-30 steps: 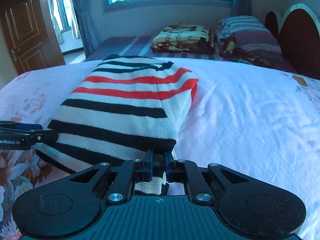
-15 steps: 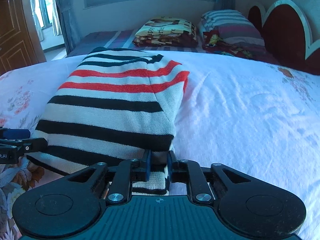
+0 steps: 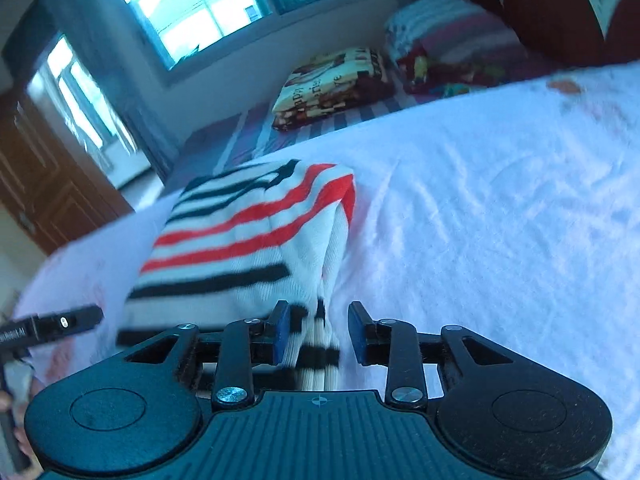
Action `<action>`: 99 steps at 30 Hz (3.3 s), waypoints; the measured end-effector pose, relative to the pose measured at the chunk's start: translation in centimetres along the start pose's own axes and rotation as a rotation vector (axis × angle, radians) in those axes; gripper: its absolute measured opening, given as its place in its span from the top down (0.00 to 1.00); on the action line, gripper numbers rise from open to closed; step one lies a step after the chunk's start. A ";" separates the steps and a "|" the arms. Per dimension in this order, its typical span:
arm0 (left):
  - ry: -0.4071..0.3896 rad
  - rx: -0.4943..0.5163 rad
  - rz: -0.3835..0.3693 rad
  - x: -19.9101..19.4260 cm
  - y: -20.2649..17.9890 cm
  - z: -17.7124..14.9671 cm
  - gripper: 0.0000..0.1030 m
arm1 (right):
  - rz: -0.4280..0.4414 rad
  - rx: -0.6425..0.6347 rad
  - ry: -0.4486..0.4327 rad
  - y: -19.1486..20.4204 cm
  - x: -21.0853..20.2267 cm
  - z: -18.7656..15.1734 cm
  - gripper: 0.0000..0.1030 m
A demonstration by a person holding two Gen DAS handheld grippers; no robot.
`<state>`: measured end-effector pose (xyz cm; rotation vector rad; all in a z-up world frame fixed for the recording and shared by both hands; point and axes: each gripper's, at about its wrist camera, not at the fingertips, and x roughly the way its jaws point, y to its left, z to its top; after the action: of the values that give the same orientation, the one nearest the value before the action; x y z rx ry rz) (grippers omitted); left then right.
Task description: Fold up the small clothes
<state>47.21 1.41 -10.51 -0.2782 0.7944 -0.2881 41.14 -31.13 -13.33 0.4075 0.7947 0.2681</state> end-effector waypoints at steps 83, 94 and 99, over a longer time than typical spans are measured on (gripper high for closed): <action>0.042 0.080 0.030 -13.6 15.3 -0.5 0.51 | 0.235 -0.355 0.139 36.1 7.3 -9.1 0.67; 0.080 -0.084 -0.005 -13.2 22.8 -4.5 0.36 | 0.265 -0.147 0.290 35.1 14.3 -14.3 0.66; 0.051 -0.165 -0.049 -14.6 25.4 -5.7 0.27 | 0.284 -0.088 0.267 34.6 14.3 -13.7 0.57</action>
<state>37.05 29.27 -13.62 -0.4477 0.8638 -0.2769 37.96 8.52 -15.44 0.4061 0.9827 0.6303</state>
